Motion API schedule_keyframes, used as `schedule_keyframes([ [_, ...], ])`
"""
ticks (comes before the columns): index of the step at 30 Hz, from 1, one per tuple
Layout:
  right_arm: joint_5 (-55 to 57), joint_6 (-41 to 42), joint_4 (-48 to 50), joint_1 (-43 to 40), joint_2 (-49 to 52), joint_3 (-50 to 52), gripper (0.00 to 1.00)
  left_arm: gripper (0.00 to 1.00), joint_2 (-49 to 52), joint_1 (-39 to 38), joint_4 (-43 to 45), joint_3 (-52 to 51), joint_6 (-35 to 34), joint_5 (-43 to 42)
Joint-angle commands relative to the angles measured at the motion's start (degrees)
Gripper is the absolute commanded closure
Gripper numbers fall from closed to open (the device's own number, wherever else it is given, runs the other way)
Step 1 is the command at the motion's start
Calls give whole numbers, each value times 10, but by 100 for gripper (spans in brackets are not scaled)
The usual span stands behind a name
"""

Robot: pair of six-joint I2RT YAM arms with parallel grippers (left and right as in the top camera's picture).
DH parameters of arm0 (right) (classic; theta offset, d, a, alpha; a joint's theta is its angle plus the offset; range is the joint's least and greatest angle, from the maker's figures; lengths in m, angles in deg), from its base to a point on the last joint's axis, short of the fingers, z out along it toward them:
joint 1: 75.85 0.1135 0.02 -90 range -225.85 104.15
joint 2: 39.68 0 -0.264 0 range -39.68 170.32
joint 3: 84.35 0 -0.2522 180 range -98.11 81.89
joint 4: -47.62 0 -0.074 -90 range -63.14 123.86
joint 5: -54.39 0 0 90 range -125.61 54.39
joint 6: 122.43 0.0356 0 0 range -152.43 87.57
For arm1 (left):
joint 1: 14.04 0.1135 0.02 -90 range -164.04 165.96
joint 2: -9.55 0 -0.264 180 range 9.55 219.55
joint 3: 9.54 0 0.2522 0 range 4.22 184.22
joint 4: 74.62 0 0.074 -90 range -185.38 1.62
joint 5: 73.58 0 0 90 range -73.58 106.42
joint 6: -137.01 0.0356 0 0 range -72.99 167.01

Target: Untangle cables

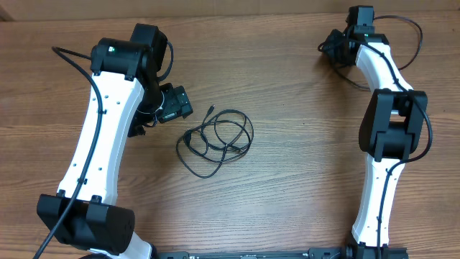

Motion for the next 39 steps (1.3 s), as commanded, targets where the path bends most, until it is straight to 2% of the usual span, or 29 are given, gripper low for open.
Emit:
schedule_keyframes([
  [1,-9,31,8,1,6,-10,88,0,1,-4,0,-3,-4,-6],
  [3,-27,52,12,-2,6,-21,96,1,1,-4,0,-3,-3,-6],
  [9,-112,112,41,-13,-4,-83,96,1,1,-4,0,-3,-3,-6],
  [11,-115,120,42,-14,-5,-113,92,1,1,-4,0,-3,-3,-6],
  [12,-116,120,42,-14,-5,-128,83,0,1,-4,0,-3,-4,-6],
  [13,-116,120,41,-14,-5,-141,69,0,1,-4,0,-3,-3,-6],
  [15,-118,119,35,-14,-5,-162,15,1,1,-4,0,-3,-3,-6],
  [18,-118,117,26,-14,-5,-170,0,1,1,-4,0,-3,-4,-6],
  [25,-113,59,-42,-19,-12,-170,0,0,1,-4,0,-3,-4,-6],
  [30,-92,57,-107,-50,-39,-170,0,1,1,-4,0,-3,-3,-6],
  [39,-63,57,-307,-142,-54,-165,0,1,1,-4,0,-3,-4,-6],
])
